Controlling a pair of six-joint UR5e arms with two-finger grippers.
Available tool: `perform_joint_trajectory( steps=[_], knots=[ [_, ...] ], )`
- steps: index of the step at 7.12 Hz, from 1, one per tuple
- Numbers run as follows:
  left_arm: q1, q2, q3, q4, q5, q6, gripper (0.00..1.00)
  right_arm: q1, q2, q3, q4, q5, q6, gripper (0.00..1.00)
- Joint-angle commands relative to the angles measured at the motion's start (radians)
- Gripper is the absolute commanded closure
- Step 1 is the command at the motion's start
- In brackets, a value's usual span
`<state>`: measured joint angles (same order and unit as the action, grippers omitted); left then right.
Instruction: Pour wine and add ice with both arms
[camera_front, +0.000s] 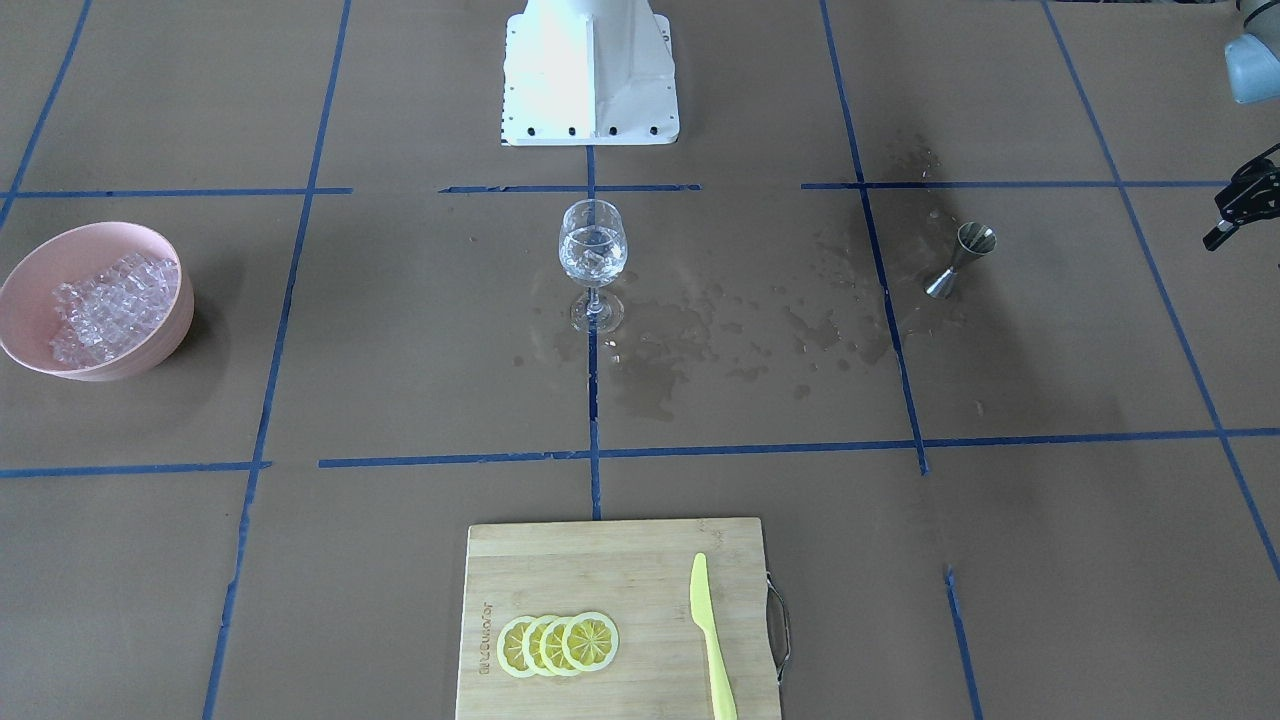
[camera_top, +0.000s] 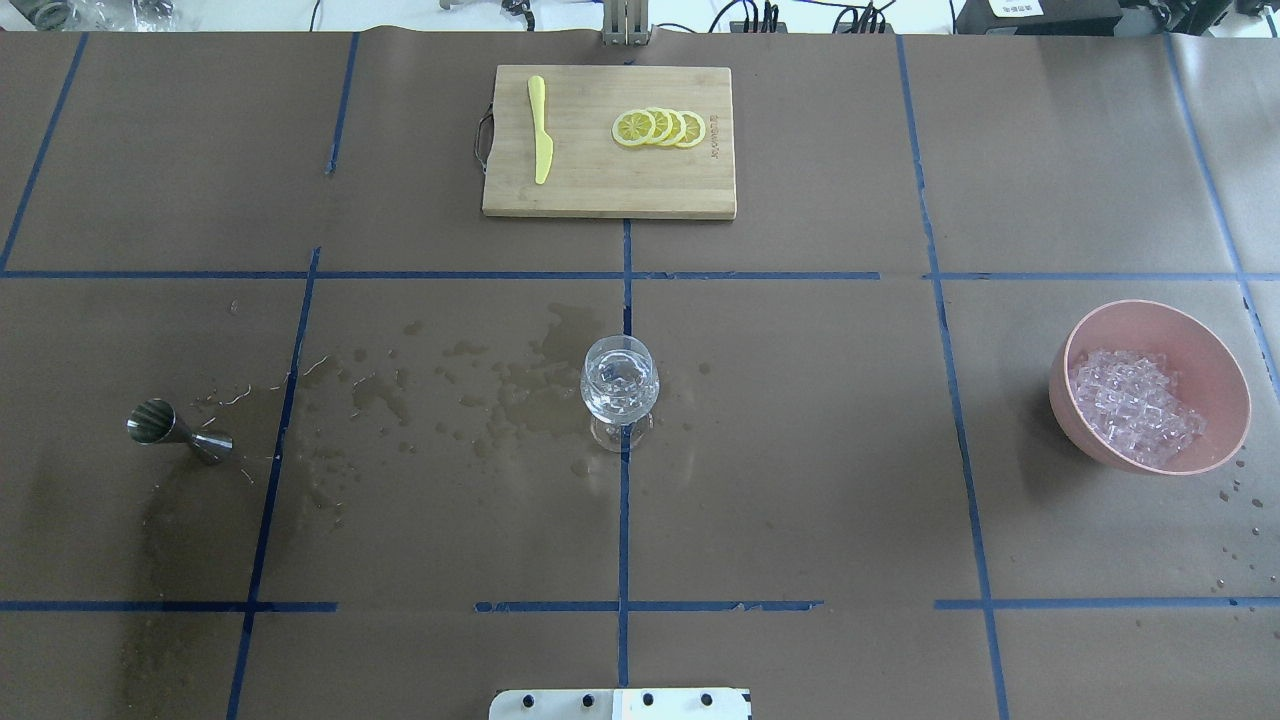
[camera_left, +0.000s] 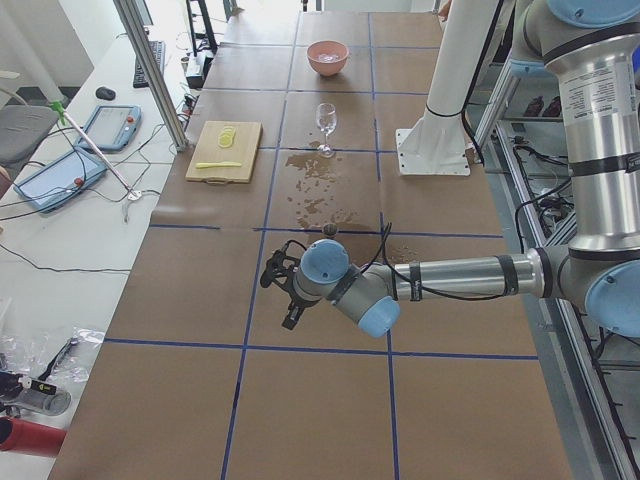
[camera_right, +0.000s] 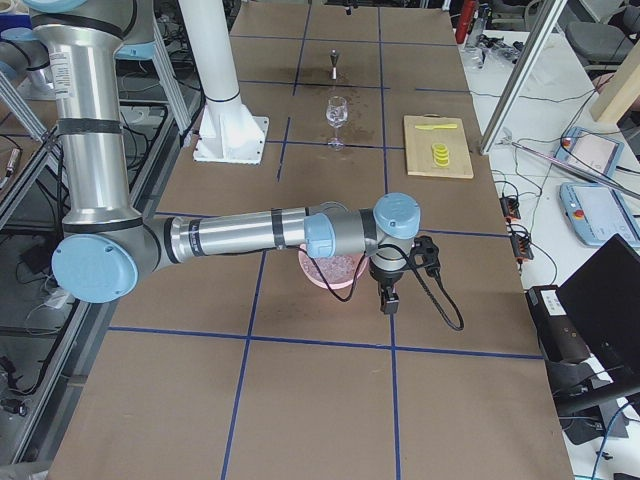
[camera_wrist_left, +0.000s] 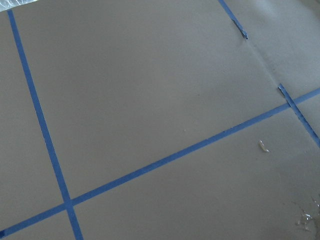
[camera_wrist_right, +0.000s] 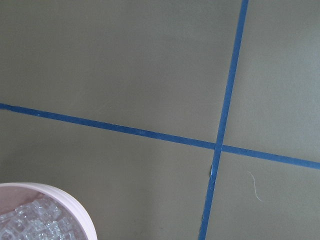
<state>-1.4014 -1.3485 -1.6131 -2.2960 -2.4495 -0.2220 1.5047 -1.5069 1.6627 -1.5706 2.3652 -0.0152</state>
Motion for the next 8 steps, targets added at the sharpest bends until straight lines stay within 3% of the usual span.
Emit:
perform_joint_trajectory(
  steps=[1,3,4,5,6,8],
  knots=[
    [-0.036,-0.001,-0.019,0.244,-0.117,0.001,0.00,0.006,0.002,-0.006,-0.005,-0.004,-0.005,0.00],
    [-0.037,0.002,-0.030,0.299,-0.093,0.054,0.00,0.006,-0.006,-0.012,-0.006,-0.009,-0.034,0.00],
    [-0.050,-0.009,-0.045,0.350,0.035,0.146,0.00,0.006,-0.007,-0.018,-0.008,-0.015,-0.072,0.00],
    [-0.109,-0.050,-0.075,0.509,0.081,0.259,0.00,0.006,-0.013,-0.018,-0.008,-0.015,-0.078,0.00],
    [-0.184,-0.090,-0.077,0.661,0.083,0.392,0.00,0.006,-0.024,-0.017,-0.006,-0.015,-0.083,0.00],
    [-0.226,-0.136,-0.079,0.698,0.099,0.395,0.00,0.006,-0.022,-0.011,-0.008,-0.015,-0.084,0.00]
  ],
)
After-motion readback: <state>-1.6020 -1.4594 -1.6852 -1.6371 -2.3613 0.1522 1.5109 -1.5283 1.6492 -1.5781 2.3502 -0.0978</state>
